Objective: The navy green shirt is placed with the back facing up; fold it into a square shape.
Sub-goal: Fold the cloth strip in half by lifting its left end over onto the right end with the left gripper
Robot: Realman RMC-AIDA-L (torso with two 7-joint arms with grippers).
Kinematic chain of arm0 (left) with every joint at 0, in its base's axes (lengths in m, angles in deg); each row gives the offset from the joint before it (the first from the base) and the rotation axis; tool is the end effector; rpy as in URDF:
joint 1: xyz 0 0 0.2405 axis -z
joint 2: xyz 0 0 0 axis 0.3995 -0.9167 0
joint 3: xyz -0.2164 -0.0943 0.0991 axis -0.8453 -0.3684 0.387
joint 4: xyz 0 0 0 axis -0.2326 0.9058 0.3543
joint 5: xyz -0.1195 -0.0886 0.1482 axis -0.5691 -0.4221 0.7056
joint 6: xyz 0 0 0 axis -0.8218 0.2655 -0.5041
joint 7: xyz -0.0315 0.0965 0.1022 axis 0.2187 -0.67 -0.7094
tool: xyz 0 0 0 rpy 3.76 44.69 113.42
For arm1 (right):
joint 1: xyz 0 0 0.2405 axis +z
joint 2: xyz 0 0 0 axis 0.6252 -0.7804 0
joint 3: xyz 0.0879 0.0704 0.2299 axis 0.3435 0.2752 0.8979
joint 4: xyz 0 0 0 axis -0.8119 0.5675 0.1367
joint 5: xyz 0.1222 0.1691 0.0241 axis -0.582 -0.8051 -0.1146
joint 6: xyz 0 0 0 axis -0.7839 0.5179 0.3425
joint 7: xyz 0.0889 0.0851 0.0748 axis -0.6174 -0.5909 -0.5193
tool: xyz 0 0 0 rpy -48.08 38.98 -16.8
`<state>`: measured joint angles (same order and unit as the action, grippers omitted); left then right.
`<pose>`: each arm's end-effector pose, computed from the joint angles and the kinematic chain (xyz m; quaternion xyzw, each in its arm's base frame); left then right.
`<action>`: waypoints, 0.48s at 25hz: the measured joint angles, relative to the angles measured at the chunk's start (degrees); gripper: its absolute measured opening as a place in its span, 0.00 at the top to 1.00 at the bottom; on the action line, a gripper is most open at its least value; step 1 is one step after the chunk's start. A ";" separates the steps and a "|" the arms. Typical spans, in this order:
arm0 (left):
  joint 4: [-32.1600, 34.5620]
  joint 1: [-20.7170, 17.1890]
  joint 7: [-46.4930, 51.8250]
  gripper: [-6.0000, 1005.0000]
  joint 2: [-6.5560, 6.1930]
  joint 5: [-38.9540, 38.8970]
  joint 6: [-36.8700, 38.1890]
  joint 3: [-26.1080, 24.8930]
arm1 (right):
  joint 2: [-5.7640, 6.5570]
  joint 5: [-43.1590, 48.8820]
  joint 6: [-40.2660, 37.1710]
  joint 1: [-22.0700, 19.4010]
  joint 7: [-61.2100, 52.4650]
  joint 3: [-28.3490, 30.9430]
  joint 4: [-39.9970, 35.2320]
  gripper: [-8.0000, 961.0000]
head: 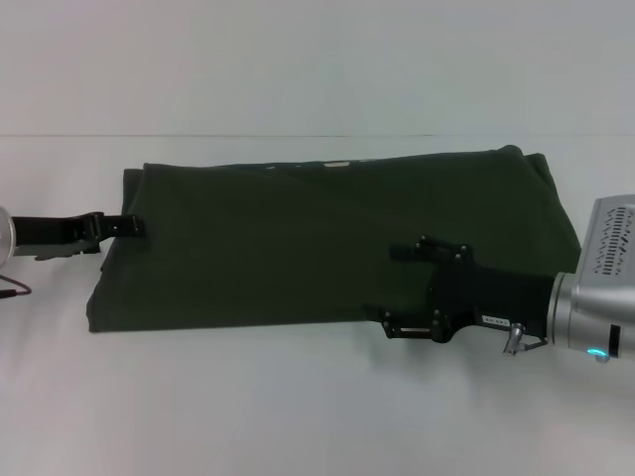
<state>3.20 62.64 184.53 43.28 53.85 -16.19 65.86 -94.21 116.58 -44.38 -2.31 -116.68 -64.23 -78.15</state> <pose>-0.3257 0.4131 0.0388 -0.7195 -0.6135 -0.1243 0.3008 0.2530 0.3495 -0.0656 -0.9528 0.0859 0.2075 0.2042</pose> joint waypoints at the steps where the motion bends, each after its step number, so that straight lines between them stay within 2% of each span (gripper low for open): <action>1: -0.11 0.01 -0.01 0.15 0.05 0.00 -0.14 0.06 | 0.00 0.00 0.00 0.02 0.00 0.00 0.00 0.06; 12: -0.44 0.55 -0.13 0.15 0.65 0.00 -1.25 0.42 | 0.00 0.00 0.63 0.57 -0.09 0.00 0.53 0.06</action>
<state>2.76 63.18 184.40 43.93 53.85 -17.44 66.28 -94.20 116.59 -43.74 -1.74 -116.77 -64.23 -77.62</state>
